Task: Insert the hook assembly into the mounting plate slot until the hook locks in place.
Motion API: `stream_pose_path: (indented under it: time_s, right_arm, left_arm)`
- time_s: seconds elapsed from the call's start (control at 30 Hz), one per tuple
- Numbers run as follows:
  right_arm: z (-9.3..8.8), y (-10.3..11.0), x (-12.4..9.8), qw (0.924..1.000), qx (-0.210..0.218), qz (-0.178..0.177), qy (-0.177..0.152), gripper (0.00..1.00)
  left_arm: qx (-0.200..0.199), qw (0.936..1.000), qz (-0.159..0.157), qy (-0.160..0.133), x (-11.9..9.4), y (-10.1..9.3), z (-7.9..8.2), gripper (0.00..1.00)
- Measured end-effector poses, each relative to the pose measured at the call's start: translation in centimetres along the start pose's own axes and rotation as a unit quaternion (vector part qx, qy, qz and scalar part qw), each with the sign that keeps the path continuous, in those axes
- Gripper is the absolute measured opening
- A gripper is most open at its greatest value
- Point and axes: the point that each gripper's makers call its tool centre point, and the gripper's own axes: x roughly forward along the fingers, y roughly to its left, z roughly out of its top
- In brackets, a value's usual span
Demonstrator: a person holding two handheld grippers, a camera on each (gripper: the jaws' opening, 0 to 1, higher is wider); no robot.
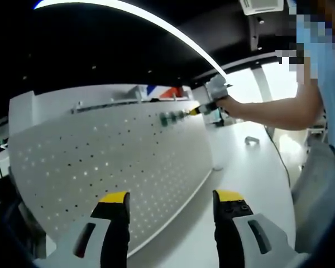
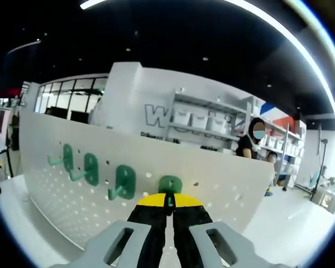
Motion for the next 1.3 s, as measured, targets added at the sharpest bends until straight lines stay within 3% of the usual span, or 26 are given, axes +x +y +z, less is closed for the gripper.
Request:
stream_pose_path:
  time_s: [0.8,1.07,1.3]
  right_arm:
    - [0.1,0.0,-0.2,1.0,-0.003,0.003,-0.001,0.08]
    - [0.0,0.0,-0.8,1.0,0.002,0.003,-0.007,0.17]
    - [-0.1,0.0,-1.7,0.9998,0.017,0.005,-0.014,0.32]
  left_arm:
    - [-0.001,1.0,0.001,-0.003,0.1,0.2,0.2,0.63]
    - [-0.001,1.0,0.0,-0.003,0.0,0.1,0.2,0.63]
    - [0.0,1.0,-0.001,-0.006,-0.1,0.0,0.5,0.63]
